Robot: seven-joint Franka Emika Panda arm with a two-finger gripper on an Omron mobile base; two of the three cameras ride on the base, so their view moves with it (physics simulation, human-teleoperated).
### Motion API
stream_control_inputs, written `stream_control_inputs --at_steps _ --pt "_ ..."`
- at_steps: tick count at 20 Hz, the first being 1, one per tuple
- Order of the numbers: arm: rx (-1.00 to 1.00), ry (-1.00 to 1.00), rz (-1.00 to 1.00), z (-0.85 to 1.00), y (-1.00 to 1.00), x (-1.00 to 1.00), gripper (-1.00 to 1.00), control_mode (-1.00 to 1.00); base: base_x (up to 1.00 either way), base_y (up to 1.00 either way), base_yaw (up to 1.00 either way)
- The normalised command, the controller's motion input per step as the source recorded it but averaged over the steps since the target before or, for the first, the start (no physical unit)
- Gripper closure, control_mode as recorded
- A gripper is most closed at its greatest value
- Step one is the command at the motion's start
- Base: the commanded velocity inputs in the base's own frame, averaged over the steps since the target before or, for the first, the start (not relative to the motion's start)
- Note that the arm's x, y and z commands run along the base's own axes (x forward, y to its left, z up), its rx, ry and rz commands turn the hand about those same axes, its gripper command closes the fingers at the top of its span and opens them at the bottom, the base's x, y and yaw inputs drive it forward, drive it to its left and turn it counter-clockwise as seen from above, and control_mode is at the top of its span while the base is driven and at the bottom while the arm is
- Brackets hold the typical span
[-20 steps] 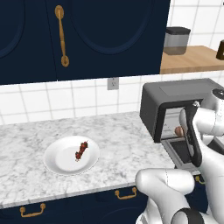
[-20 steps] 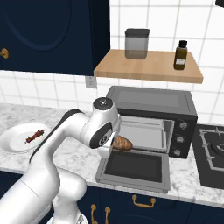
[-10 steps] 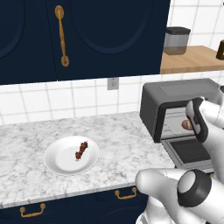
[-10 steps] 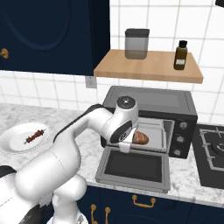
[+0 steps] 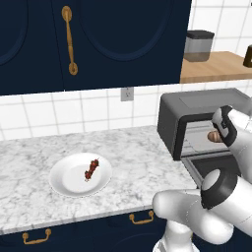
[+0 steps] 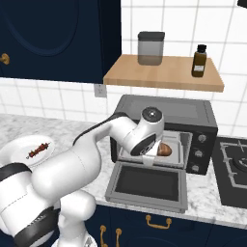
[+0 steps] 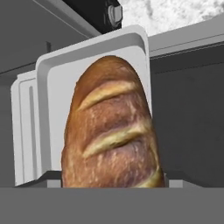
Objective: Pick up the kebab skewer and baguette bread, and place them inside the toaster oven. Close the toaster oven door and start by setting the timer.
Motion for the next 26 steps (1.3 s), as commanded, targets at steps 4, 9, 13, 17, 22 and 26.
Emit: stream_control_inputs --at_steps 4,9,13,17,22,26 --pt "0.0 -0.01 0.0 -0.1 0.0 0.18 1.0 -1.0 0.0 0.0 0.0" --pt "0.0 -0.04 -0.01 -0.1 0.0 0.26 1.0 -1.0 0.0 0.0 0.0" --pt "0.0 -0.01 0.0 -0.08 0.0 0.3 1.0 -1.0 0.0 0.0 0.0" --pt "0.0 0.0 0.0 0.0 0.0 0.23 -1.0 -1.0 0.0 0.0 0.0" --pt "0.0 0.0 0.0 0.0 0.0 0.15 -1.0 -1.0 0.0 0.0 0.0" --pt "0.0 0.0 0.0 0.0 0.0 0.13 -1.0 -1.0 0.0 0.0 0.0"
